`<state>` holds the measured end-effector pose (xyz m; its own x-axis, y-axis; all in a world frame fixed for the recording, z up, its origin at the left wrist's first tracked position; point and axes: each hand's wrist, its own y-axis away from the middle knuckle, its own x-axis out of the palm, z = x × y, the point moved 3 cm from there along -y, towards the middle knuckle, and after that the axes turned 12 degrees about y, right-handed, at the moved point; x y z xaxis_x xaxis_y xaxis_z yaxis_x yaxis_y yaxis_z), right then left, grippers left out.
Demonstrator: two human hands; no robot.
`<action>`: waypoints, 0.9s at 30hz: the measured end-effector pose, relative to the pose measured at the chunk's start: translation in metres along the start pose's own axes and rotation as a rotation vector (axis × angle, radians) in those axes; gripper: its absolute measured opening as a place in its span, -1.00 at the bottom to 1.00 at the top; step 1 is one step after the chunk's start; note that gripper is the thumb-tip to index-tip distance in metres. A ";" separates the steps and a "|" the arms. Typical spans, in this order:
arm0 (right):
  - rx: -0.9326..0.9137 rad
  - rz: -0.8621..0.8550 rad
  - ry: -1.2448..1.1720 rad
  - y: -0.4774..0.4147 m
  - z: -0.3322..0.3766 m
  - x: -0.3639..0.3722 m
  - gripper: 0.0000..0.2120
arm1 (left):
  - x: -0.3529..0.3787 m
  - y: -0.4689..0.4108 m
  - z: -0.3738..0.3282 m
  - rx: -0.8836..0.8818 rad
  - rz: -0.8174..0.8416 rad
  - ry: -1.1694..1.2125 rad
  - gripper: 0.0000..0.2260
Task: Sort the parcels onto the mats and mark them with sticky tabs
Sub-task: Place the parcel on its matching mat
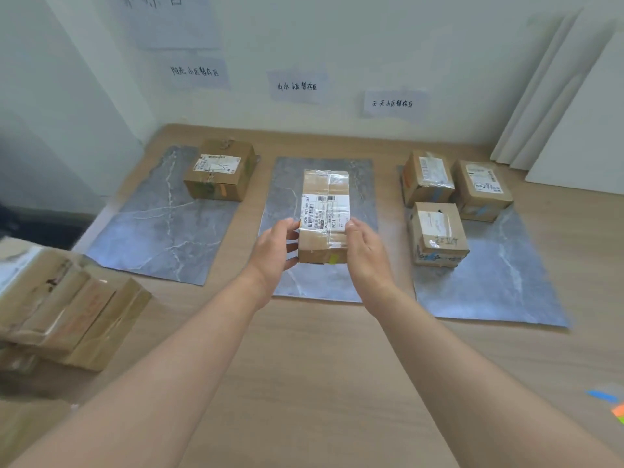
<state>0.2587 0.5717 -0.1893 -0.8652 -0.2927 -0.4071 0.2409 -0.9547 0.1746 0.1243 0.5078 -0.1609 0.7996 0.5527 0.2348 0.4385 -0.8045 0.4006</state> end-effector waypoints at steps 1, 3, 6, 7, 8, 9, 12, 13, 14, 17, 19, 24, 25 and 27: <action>0.012 -0.004 0.003 -0.014 0.001 0.010 -0.57 | -0.004 -0.013 -0.003 -0.010 -0.005 -0.015 -0.70; 0.031 -0.007 -0.005 -0.039 0.005 0.026 -0.62 | -0.012 -0.039 -0.009 -0.018 -0.003 -0.037 -0.70; 0.046 0.017 -0.043 -0.076 0.012 0.049 -0.65 | -0.025 -0.083 -0.017 -0.032 -0.024 -0.046 -0.71; 0.053 0.023 -0.053 -0.090 0.013 0.056 -0.66 | -0.028 -0.099 -0.020 -0.032 -0.025 -0.046 -0.71; 0.062 0.031 -0.060 -0.103 0.014 0.063 -0.68 | -0.031 -0.115 -0.021 -0.034 -0.024 -0.043 -0.71; 0.072 0.040 -0.065 -0.118 0.014 0.070 -0.69 | -0.035 -0.131 -0.021 -0.036 -0.027 -0.044 -0.70; 0.105 0.028 -0.082 -0.160 0.011 0.091 -0.71 | -0.044 -0.179 -0.022 -0.027 -0.043 -0.042 -0.70; 0.121 0.027 -0.090 -0.174 0.009 0.099 -0.70 | -0.048 -0.195 -0.020 -0.026 -0.052 -0.043 -0.70; 0.134 0.023 -0.097 -0.188 0.006 0.107 -0.68 | -0.052 -0.211 -0.018 -0.025 -0.062 -0.035 -0.69; 0.156 0.011 -0.120 -0.223 -0.003 0.134 -0.68 | -0.062 -0.254 -0.007 -0.024 -0.087 -0.005 -0.67; 0.184 0.032 -0.142 -0.241 -0.011 0.154 -0.70 | -0.068 -0.280 0.005 -0.020 -0.110 0.008 -0.64; 0.226 0.032 -0.173 -0.283 -0.032 0.188 -0.70 | -0.080 -0.337 0.030 0.002 -0.154 0.087 -0.68; 0.228 0.020 -0.177 -0.291 -0.035 0.190 -0.71 | -0.079 -0.346 0.031 0.011 -0.145 0.100 -0.69; 0.223 -0.017 -0.183 -0.305 -0.043 0.195 -0.72 | -0.078 -0.361 0.033 0.008 -0.128 0.142 -0.72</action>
<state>0.0351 0.8037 -0.3608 -0.9382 -0.2429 -0.2467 0.1403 -0.9182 0.3705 -0.0829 0.7478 -0.3526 0.6717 0.6751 0.3051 0.5365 -0.7272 0.4281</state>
